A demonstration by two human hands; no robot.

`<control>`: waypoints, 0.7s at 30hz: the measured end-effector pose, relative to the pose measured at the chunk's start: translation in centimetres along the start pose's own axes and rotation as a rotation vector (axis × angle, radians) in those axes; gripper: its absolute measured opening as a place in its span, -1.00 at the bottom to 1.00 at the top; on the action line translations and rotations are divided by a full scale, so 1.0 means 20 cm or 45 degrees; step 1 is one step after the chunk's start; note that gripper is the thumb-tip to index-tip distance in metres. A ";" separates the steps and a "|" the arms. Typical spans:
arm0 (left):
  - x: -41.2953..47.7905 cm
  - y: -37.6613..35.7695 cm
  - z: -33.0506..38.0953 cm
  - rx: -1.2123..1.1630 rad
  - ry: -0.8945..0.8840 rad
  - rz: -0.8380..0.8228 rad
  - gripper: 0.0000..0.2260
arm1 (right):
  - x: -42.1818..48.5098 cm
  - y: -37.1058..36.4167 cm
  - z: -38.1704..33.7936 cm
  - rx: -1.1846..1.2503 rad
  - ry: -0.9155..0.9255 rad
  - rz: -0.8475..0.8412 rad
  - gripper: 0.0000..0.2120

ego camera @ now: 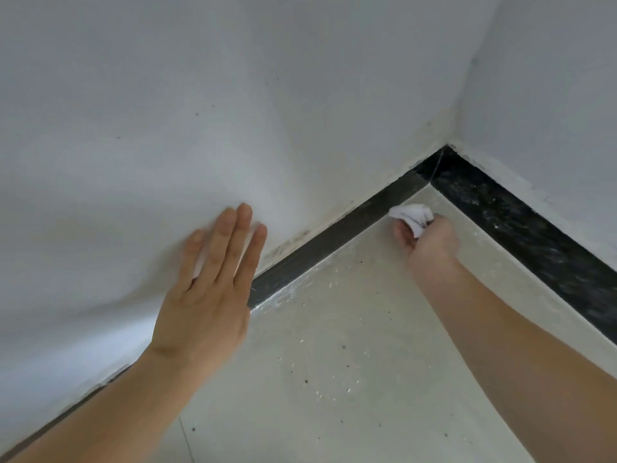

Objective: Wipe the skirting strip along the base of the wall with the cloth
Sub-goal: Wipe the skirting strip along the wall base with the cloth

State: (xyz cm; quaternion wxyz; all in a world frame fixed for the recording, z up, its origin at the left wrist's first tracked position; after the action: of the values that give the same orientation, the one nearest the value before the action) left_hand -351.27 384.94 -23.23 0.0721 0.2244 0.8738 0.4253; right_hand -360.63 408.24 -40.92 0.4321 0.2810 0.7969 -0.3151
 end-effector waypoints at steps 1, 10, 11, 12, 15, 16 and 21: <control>0.00 0.00 0.00 -0.012 -0.042 -0.001 -0.29 | -0.01 0.00 0.06 -0.035 -0.035 -0.016 -0.77; 0.11 0.02 0.02 -0.074 -0.290 0.010 -0.37 | -0.24 -0.24 0.38 -1.063 -0.170 -0.214 -0.78; 0.13 0.03 0.02 -0.077 -0.294 0.021 -0.37 | -0.24 -0.25 0.31 -1.176 -0.133 -0.187 -0.83; 0.16 0.04 0.02 -0.080 -0.299 0.035 -0.37 | -0.21 -0.25 0.21 -1.342 -0.115 -0.059 -0.76; 0.25 0.06 0.03 -0.001 -0.353 0.066 -0.32 | -0.07 -0.30 -0.04 -1.683 0.221 0.004 -0.66; 0.28 0.08 0.04 0.027 -0.380 0.071 -0.32 | -0.06 -0.31 -0.07 -1.789 0.228 0.018 -0.66; 0.38 0.14 0.08 0.087 -0.452 0.033 -0.38 | -0.28 -0.30 -0.34 -1.704 0.322 0.057 -0.50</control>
State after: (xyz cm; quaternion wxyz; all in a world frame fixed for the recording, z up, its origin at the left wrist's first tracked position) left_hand -356.54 390.97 -21.49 0.2121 0.3095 0.8583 0.3501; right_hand -365.86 408.46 -31.65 0.4227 0.0043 0.8586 0.2900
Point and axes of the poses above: each hand's wrist, its own x-axis towards the middle knuckle, its own y-axis out of the back of the hand, z = x × y, the point moved 9 cm from there along x, towards the middle knuckle, and after that the axes turned 6 degrees about -y, right-handed, at the moved point
